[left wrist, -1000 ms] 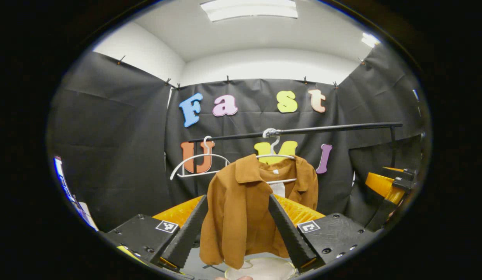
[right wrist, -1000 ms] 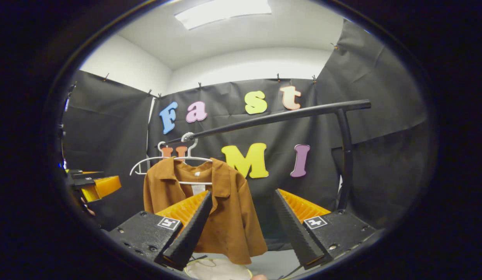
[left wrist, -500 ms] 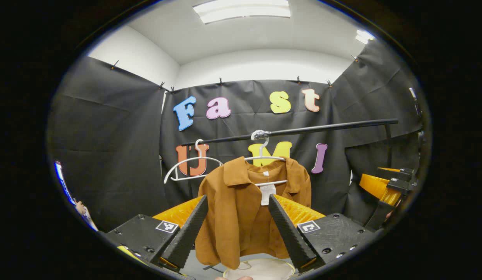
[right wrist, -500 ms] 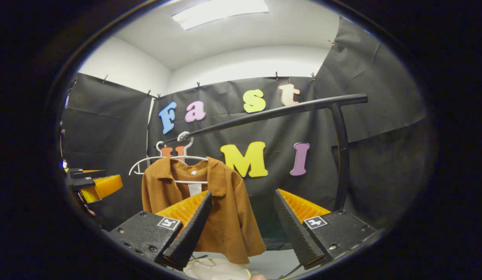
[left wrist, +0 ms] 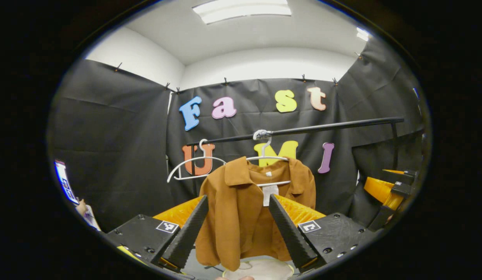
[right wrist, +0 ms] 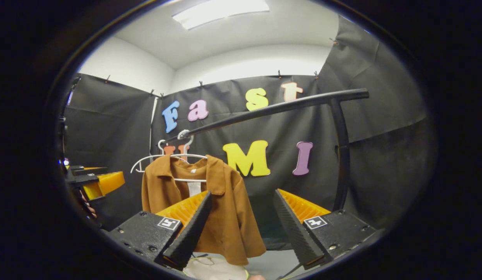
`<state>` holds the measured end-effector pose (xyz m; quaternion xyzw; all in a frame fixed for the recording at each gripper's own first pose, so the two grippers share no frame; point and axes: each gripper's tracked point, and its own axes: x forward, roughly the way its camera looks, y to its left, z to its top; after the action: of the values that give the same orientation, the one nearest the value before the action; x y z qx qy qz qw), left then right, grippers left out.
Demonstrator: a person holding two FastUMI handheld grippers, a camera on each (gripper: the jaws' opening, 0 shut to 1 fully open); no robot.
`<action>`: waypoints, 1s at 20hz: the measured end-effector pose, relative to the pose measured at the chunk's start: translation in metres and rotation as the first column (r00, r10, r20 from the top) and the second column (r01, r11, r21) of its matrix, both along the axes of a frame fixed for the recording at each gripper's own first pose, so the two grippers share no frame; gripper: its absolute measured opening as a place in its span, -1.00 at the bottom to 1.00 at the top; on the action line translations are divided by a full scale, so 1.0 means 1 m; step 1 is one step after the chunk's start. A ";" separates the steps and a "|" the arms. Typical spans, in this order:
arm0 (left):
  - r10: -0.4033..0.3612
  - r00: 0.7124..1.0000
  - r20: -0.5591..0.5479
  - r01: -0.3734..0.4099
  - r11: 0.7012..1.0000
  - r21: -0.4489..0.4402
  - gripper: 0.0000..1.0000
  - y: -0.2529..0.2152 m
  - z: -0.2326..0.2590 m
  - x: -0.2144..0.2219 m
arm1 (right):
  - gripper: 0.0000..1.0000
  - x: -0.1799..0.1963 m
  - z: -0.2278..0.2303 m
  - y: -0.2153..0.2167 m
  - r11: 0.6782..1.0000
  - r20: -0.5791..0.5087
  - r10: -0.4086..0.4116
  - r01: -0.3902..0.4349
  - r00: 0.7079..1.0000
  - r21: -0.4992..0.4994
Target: Grasp the clothes on the hanger with both hands and then place them into the laundry hamper below.
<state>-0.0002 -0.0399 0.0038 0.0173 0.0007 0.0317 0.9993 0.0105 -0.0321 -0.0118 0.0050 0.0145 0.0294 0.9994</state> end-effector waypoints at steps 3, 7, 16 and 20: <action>0.021 1.000 -0.002 -0.021 1.000 0.000 1.00 -0.005 -0.003 -0.003 | 0.99 0.002 -0.008 -0.002 1.000 -0.022 0.030 -0.030 0.999 0.004; 0.047 0.998 -0.029 -0.047 0.999 0.005 0.82 -0.005 -0.015 0.000 | 0.97 0.013 -0.022 0.006 0.998 -0.060 0.065 -0.065 0.996 0.007; -0.087 0.989 -0.123 0.073 0.991 -0.112 1.00 -0.006 -0.057 0.056 | 0.97 0.070 -0.065 0.059 0.997 -0.151 0.075 -0.074 0.986 0.012; -0.142 0.979 -0.147 0.115 0.978 -0.174 0.92 -0.001 -0.067 0.095 | 1.00 0.107 -0.071 0.078 0.996 -0.173 0.076 -0.065 0.982 0.069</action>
<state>0.0949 -0.0414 -0.0635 -0.0628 0.0815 -0.0348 0.9941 0.1171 0.0459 -0.0829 0.0384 0.1018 0.0645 0.9920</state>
